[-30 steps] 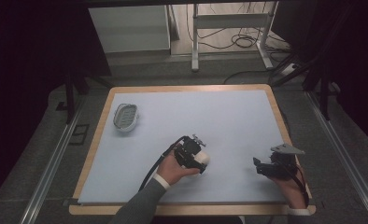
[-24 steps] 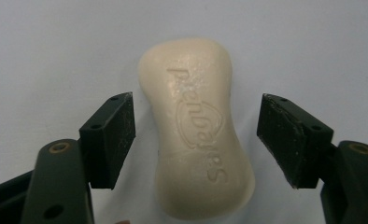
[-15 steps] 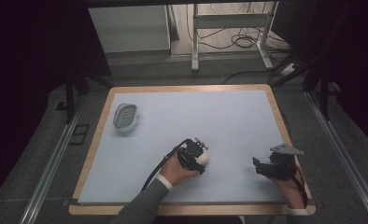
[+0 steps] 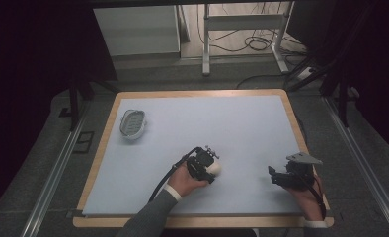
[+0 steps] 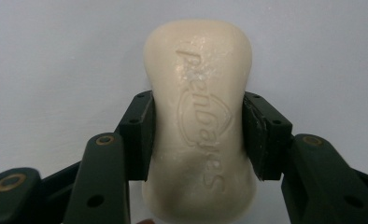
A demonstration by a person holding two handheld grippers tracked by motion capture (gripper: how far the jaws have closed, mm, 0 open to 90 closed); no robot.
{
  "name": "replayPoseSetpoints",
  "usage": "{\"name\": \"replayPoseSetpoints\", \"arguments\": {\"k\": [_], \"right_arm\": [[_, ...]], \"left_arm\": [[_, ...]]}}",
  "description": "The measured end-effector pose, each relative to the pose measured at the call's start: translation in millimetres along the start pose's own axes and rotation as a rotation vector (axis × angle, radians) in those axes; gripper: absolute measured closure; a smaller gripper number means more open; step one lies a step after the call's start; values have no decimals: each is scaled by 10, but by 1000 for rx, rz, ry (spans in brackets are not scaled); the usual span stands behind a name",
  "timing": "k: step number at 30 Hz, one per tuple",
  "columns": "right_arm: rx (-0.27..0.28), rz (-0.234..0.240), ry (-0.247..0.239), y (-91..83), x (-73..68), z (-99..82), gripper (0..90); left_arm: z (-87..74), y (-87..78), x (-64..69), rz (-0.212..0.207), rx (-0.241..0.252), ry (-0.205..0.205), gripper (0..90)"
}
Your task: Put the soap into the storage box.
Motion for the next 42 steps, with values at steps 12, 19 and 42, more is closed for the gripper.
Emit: {"name": "replayPoseSetpoints", "arguments": {"k": [12,19,42], "right_arm": [[3,-4,1,-7,10,2,126],[8,3,-4,-10,-1,7,126],[3,0,-3,-10,13,-2,126]], "left_arm": [[-76,-152,-74,-23,13,3,495],[-92,-223,-160,-9,28,-11,495],[-208,-476,-488,8,55,-46,495]]}}
Point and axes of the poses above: each handheld gripper's, and its own axes: y roughly forward along the jaws, z roughly out of its top, x roughly to its right, the point moved 9 cm from there along y, roughly forward along the jaws, and after that the axes turned 10 degrees about y, right-handed, at the moved point
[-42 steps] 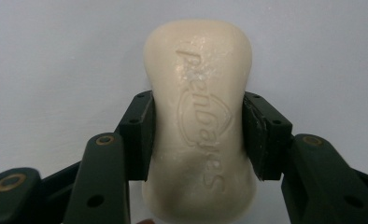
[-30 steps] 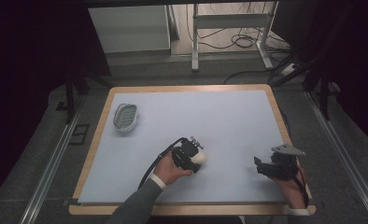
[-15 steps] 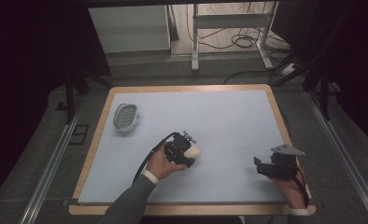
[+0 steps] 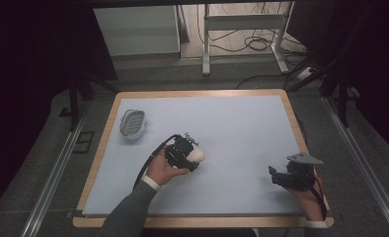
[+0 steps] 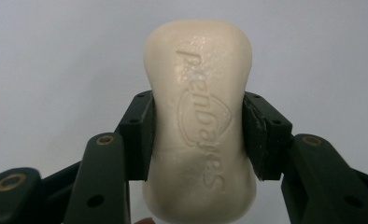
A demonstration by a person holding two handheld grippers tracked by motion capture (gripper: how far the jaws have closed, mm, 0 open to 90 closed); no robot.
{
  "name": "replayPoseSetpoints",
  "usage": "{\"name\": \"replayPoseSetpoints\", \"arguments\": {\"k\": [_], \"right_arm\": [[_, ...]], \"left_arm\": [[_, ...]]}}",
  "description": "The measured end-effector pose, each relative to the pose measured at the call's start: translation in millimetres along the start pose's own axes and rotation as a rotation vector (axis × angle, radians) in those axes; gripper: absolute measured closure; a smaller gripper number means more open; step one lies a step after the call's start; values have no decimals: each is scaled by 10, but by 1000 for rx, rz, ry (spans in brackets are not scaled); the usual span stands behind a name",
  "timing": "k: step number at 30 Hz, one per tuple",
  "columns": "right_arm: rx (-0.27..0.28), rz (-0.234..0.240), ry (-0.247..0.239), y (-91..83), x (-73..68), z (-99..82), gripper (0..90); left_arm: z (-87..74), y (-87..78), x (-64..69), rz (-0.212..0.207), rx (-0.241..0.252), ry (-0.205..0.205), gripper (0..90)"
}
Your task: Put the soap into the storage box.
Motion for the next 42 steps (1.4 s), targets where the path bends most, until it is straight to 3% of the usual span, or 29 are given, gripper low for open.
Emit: {"name": "replayPoseSetpoints", "arguments": {"k": [9,29,35,42], "right_arm": [[-5,-5,6,6,18,-9,126],[-10,-15,17,15,55,-22,126],[-6,-15,21,7,65,-17,126],[-14,-14,15,20,54,-29,126]], "left_arm": [[-36,-41,-121,-4,4,-27,495],[-149,-228,-523,39,24,-104,495],[-155,-359,-679,63,53,-135,496],[-205,-425,-795,74,44,-151,496]]}}
Point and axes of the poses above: each handheld gripper's, and its own axes: y roughly forward along the jaws, z roughly out of its top, x roughly to its right, the point moved 9 cm from there along y, roughly forward along the jaws, and after that the axes turned 10 degrees about y, right-handed, at the moved point
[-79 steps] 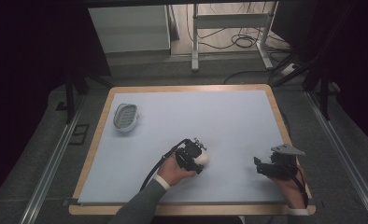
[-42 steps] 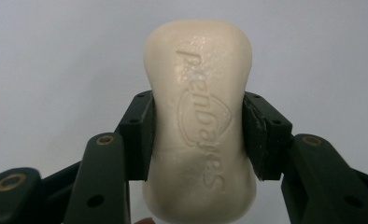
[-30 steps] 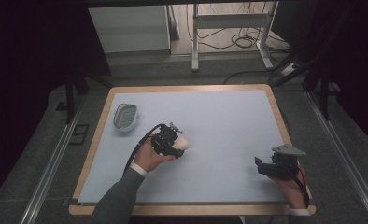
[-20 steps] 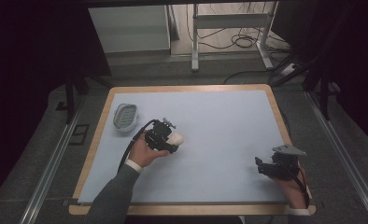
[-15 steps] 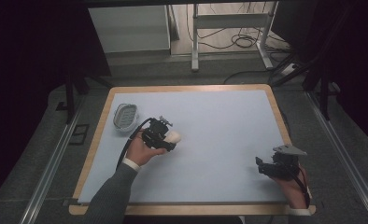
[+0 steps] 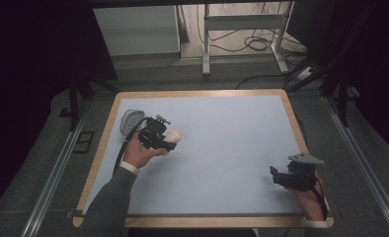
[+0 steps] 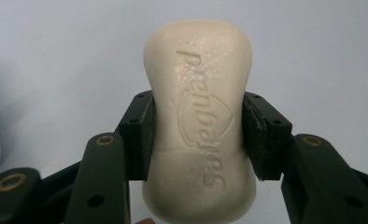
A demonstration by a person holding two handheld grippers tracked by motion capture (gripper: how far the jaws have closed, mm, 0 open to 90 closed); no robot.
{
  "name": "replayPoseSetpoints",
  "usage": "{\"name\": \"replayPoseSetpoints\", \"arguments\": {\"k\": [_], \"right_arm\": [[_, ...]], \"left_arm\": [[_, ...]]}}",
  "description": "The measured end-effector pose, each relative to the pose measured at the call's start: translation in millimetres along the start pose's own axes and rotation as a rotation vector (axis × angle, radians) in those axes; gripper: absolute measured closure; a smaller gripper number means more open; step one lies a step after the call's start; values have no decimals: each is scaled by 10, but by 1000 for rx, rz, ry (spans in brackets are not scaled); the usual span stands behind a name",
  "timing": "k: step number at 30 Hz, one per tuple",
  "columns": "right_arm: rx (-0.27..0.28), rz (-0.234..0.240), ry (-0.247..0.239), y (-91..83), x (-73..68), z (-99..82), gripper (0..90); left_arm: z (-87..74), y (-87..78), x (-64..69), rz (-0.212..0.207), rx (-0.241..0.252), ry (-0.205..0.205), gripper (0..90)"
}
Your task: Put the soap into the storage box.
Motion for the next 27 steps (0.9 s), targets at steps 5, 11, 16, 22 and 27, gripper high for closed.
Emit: {"name": "replayPoseSetpoints", "arguments": {"k": [5,11,16,22,27], "right_arm": [[0,3,-3,0,-11,2,126],[-2,1,0,-4,0,0,126],[-1,4,0,-5,0,0,127],[-3,5,0,1,-3,-4,126],[-3,5,1,-2,1,-2,126]], "left_arm": [[-10,-22,-83,12,-9,-7,496],[-10,-29,-182,11,-5,-33,495],[-26,-46,-281,26,-18,-39,495],[-19,-99,-387,43,-10,-56,495],[-31,-132,-468,43,-6,-74,495]]}}
Point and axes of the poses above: each handheld gripper's, and its own axes: y roughly forward along the jaws, z roughly out of its top, x roughly to its right, the point moved 9 cm from there along y, roughly forward along the jaws, and after that the axes turned 10 degrees about y, right-handed, at the moved point
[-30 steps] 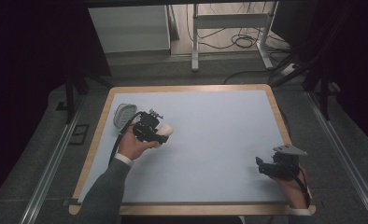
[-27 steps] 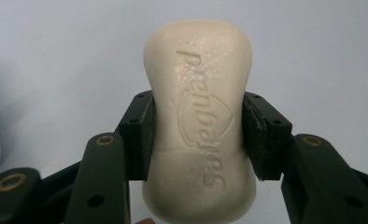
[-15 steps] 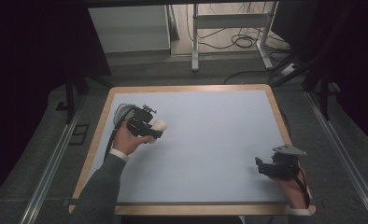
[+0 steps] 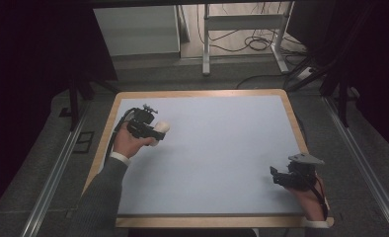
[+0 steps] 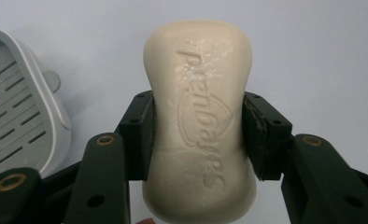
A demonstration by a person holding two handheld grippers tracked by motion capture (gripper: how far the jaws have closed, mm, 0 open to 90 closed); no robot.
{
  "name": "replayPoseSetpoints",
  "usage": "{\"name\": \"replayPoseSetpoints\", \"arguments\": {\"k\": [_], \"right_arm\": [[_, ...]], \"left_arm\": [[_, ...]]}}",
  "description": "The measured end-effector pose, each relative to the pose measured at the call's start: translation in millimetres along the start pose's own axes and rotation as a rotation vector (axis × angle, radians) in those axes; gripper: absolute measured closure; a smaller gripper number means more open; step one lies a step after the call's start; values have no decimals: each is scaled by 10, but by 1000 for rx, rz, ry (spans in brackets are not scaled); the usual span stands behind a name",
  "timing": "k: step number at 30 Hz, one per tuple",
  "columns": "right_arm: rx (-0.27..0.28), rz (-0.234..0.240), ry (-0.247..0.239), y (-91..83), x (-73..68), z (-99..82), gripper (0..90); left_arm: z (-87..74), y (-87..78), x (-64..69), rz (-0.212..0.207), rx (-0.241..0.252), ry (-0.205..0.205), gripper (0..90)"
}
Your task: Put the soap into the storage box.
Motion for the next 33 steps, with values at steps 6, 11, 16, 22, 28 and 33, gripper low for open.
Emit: {"name": "replayPoseSetpoints", "arguments": {"k": [6,11,16,22,28,33], "right_arm": [[-4,-1,-3,7,-6,-5,126],[-3,-3,-3,9,0,-6,126],[1,-6,0,7,10,-2,126],[0,-6,1,4,15,-3,126],[-2,-9,2,9,23,-9,127],[-2,-10,1,10,27,-11,126]], "left_arm": [[13,-38,-108,11,13,-15,496],[7,-32,-215,23,11,-45,496],[4,-10,-295,20,10,-73,495],[4,16,-390,32,12,-94,496],[-28,69,-521,45,2,-128,495],[-53,93,-631,46,-10,-153,495]]}}
Point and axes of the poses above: each handheld gripper's, and its own axes: y roughly forward along the jaws, z roughly out of its top, x roughly to its right, the point moved 9 cm from there along y, roughly forward along the jaws, and after that the axes turned 10 degrees about y, right-handed, at the moved point
